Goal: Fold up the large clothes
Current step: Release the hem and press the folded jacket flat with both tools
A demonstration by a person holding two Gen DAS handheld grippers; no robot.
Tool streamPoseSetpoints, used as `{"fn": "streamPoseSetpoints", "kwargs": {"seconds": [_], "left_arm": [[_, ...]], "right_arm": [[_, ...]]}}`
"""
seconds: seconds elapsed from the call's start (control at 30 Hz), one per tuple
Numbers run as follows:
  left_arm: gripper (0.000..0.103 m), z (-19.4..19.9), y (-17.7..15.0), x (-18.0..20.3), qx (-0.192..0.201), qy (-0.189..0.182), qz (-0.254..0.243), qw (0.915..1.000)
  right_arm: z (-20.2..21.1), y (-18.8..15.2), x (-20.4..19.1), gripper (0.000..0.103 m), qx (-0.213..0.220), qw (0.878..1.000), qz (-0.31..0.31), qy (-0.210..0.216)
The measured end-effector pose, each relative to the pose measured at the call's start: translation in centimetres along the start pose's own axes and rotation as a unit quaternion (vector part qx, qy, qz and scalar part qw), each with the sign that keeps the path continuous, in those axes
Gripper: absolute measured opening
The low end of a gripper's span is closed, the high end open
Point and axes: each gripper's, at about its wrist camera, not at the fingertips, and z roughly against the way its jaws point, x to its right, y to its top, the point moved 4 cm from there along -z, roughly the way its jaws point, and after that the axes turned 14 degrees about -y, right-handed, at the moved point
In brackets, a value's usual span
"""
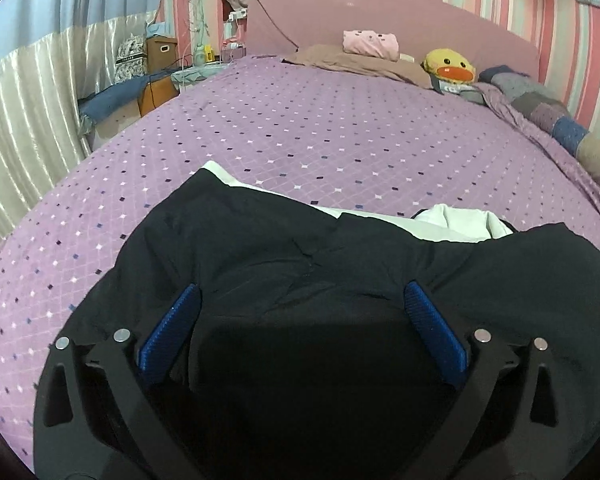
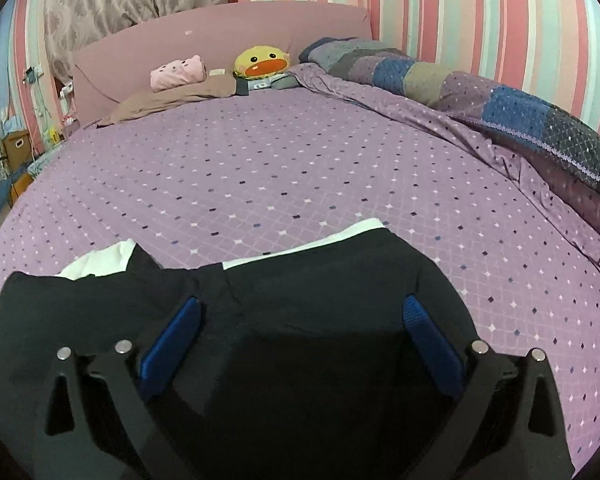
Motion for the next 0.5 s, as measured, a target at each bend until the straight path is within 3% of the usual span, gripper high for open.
{"fn": "streamPoseSetpoints", "kwargs": {"seconds": [0.5], "left_arm": [[0.100, -1.8, -0.3, 0.6, 0.021, 0.000, -0.006, 0.9998]], "right_arm": [[-1.9, -0.6, -0.5, 0.101, -0.005, 1.000, -0.012, 0.026]]}}
